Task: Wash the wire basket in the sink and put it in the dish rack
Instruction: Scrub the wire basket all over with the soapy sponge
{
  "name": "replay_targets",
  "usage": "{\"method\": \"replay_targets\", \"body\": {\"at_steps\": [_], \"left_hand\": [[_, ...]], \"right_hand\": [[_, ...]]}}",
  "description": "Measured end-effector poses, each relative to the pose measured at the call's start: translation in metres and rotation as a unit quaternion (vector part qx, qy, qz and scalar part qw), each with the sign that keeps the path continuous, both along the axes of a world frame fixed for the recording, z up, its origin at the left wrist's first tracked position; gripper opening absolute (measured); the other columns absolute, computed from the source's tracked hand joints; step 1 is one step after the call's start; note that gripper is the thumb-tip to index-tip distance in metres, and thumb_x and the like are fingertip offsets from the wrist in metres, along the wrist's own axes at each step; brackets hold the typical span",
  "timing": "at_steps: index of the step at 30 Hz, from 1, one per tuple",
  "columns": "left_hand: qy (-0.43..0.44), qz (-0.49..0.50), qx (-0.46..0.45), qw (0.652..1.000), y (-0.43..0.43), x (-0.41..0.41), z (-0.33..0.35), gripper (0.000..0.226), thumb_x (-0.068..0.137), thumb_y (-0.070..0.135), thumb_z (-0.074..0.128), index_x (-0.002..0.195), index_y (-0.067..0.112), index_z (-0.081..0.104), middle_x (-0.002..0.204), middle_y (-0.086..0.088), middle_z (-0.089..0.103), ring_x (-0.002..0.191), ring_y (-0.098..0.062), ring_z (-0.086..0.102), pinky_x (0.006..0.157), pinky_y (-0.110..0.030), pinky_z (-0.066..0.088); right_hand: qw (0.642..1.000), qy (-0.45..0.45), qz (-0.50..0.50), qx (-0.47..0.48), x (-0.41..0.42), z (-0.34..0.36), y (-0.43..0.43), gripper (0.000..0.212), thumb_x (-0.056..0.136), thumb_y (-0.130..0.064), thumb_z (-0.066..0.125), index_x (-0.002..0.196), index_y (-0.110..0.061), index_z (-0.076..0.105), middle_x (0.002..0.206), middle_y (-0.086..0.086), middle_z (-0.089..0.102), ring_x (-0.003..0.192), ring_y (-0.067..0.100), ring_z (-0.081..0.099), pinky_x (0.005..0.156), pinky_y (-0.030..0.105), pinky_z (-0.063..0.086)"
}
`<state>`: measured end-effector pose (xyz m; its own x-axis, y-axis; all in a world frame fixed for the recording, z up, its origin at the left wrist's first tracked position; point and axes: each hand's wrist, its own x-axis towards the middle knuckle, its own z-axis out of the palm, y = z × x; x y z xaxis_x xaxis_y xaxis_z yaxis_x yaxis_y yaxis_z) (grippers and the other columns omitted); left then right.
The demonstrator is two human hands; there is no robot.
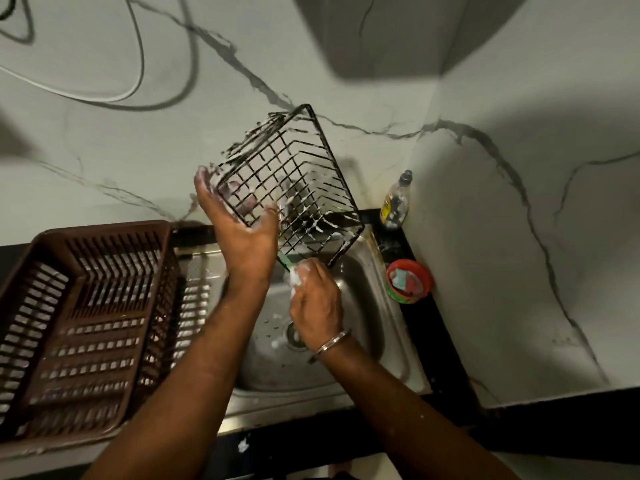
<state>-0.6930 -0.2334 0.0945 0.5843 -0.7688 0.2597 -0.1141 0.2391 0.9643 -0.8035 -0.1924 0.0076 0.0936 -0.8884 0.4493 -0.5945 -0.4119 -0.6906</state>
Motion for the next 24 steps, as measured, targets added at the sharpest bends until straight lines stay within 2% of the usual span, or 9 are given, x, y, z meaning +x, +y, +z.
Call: {"method": "replay_targets", "body": {"at_steps": [3, 6, 8, 10, 14, 16, 18, 22, 24], "left_hand": [[-0.001, 0.018, -0.037, 0.999, -0.008, 0.019, -0.012, 0.077, 0.090, 0.011, 0.066, 0.158, 0.034, 0.038, 0.164, 0.003, 0.039, 0.150, -0.032, 0.041, 0.115, -0.068, 0.043], [-0.016, 0.017, -0.032, 0.999, -0.010, 0.033, -0.022, 0.069, 0.087, 0.029, 0.071, 0.149, 0.049, 0.048, 0.160, -0.008, 0.046, 0.145, -0.047, 0.045, 0.109, -0.078, 0.040], [0.003, 0.009, -0.033, 0.999, -0.009, 0.032, -0.024, 0.068, 0.086, 0.033, 0.071, 0.149, 0.050, 0.051, 0.159, -0.010, 0.048, 0.144, -0.048, 0.047, 0.110, -0.077, 0.041], [0.020, 0.003, -0.043, 0.999, -0.009, 0.027, -0.022, 0.066, 0.086, 0.034, 0.072, 0.148, 0.048, 0.053, 0.156, -0.008, 0.052, 0.142, -0.044, 0.050, 0.111, -0.073, 0.043], [0.016, 0.000, -0.048, 0.999, -0.012, 0.019, -0.019, 0.064, 0.086, 0.043, 0.075, 0.146, 0.049, 0.054, 0.153, -0.005, 0.056, 0.140, -0.043, 0.053, 0.112, -0.072, 0.043], [0.025, -0.003, -0.050, 0.998, -0.015, 0.025, -0.022, 0.068, 0.085, 0.051, 0.079, 0.148, 0.044, 0.055, 0.153, -0.010, 0.056, 0.140, -0.046, 0.052, 0.112, -0.073, 0.042], [0.041, -0.008, -0.048, 0.998, -0.015, 0.029, -0.027, 0.070, 0.084, 0.042, 0.079, 0.150, 0.036, 0.055, 0.151, -0.017, 0.056, 0.137, -0.052, 0.052, 0.108, -0.077, 0.043], [0.070, -0.016, -0.044, 0.996, -0.016, 0.034, -0.033, 0.073, 0.083, 0.030, 0.069, 0.153, 0.017, 0.052, 0.149, -0.021, 0.055, 0.133, -0.056, 0.053, 0.104, -0.074, 0.048], [0.069, -0.032, -0.053, 0.996, -0.019, 0.034, -0.031, 0.071, 0.084, 0.028, 0.069, 0.152, 0.014, 0.052, 0.147, -0.023, 0.056, 0.132, -0.057, 0.053, 0.104, -0.075, 0.047]], "right_hand": [[0.989, -0.014, 0.126, 0.077, -0.007, 0.003, -0.003, 0.021, 0.088, 0.000, 0.062, 0.103, -0.012, 0.071, 0.102, 0.001, 0.069, 0.093, 0.015, 0.064, 0.084, 0.034, 0.056], [0.973, -0.044, 0.128, 0.187, -0.021, 0.019, -0.016, 0.028, 0.091, 0.002, 0.071, 0.113, -0.014, 0.075, 0.103, -0.011, 0.071, 0.089, -0.003, 0.064, 0.076, 0.009, 0.052], [0.982, -0.087, 0.030, 0.168, -0.026, 0.030, -0.031, 0.022, 0.090, -0.003, 0.074, 0.107, -0.015, 0.077, 0.098, -0.010, 0.071, 0.084, 0.002, 0.066, 0.068, 0.014, 0.055], [0.996, 0.011, -0.004, 0.094, -0.022, 0.030, -0.043, 0.014, 0.093, -0.010, 0.071, 0.105, -0.013, 0.077, 0.102, -0.001, 0.073, 0.090, 0.010, 0.065, 0.076, 0.025, 0.057], [0.969, 0.193, 0.137, 0.065, -0.002, 0.015, -0.035, 0.016, 0.085, 0.006, 0.069, 0.098, 0.000, 0.076, 0.104, 0.018, 0.069, 0.100, 0.033, 0.061, 0.092, 0.049, 0.055], [0.952, 0.220, 0.195, 0.090, -0.008, 0.014, -0.033, 0.033, 0.084, 0.007, 0.069, 0.112, -0.008, 0.077, 0.114, 0.008, 0.070, 0.108, 0.024, 0.061, 0.101, 0.038, 0.053], [0.937, 0.241, 0.227, 0.110, -0.019, 0.015, -0.041, 0.041, 0.084, 0.005, 0.072, 0.119, -0.015, 0.075, 0.116, 0.001, 0.070, 0.107, 0.017, 0.062, 0.100, 0.027, 0.050], [0.969, 0.217, 0.106, 0.046, -0.026, 0.015, -0.058, 0.031, 0.079, 0.001, 0.078, 0.106, -0.014, 0.079, 0.109, 0.004, 0.070, 0.103, 0.025, 0.060, 0.090, 0.044, 0.056], [0.964, 0.226, 0.138, 0.035, -0.025, 0.014, -0.046, 0.031, 0.079, 0.007, 0.073, 0.105, -0.009, 0.078, 0.111, 0.009, 0.069, 0.105, 0.028, 0.061, 0.092, 0.045, 0.056]]}}
